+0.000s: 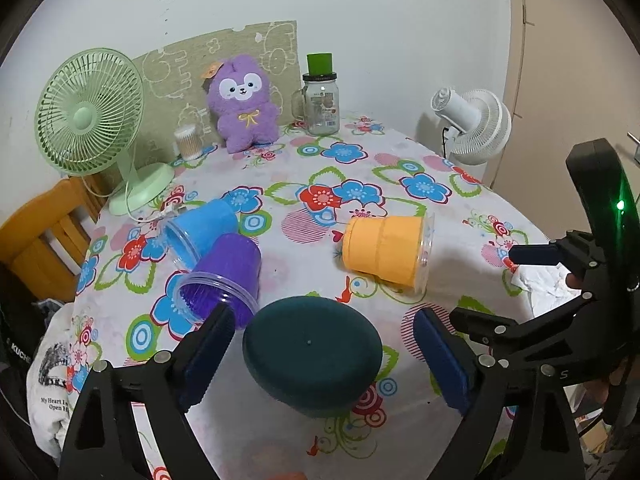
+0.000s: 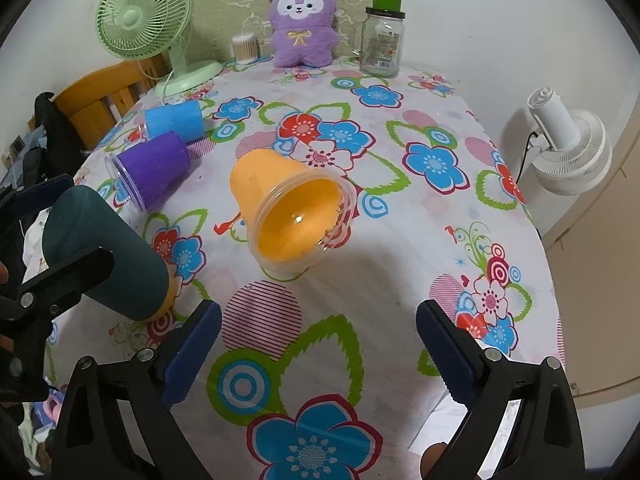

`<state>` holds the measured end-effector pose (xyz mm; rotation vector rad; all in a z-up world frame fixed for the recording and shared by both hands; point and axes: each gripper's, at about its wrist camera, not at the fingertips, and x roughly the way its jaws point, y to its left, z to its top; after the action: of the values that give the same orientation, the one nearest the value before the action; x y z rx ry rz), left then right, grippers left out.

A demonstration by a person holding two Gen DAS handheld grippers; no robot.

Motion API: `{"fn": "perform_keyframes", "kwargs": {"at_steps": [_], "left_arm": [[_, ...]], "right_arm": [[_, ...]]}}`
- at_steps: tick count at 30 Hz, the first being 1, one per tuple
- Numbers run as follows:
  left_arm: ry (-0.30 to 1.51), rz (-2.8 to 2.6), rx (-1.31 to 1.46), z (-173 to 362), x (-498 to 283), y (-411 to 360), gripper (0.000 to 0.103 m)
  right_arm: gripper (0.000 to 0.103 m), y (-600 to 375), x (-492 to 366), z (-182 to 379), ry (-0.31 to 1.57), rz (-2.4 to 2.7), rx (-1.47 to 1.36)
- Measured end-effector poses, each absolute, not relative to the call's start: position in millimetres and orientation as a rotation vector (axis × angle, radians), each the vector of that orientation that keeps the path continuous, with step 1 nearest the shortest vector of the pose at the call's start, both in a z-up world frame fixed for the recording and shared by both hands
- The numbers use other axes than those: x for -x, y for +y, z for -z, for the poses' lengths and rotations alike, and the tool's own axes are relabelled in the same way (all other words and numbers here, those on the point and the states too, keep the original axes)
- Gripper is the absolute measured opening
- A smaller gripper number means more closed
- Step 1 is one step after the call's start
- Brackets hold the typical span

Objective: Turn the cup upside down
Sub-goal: 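Lower the teal cup rim-down onto the tablecloth with the right gripper, then open the right gripper and withdraw from the upside-down teal cup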

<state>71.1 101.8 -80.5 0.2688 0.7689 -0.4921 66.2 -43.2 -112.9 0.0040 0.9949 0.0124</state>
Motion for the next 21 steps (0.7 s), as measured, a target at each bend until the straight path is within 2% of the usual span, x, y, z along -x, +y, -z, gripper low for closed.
{"fn": "perform_keyframes", "kwargs": {"at_steps": [5,15,21], "left_arm": [[0.758,0.492,-0.222,74.8,-68.5,111.1,0.093],[0.699,0.426,-0.111,55.6,-52.9,145.5,0.101],[0.656,0.385,-0.034,42.7,-44.6,170.4,0.103]], "right_arm": [[0.099,-36.9,-65.9,107.3,0.983,-0.011,0.020],[0.099,-9.0,-65.9,79.1,0.911,-0.018,0.078],[0.103,16.8,-64.8,53.8,0.831,-0.022,0.141]]}}
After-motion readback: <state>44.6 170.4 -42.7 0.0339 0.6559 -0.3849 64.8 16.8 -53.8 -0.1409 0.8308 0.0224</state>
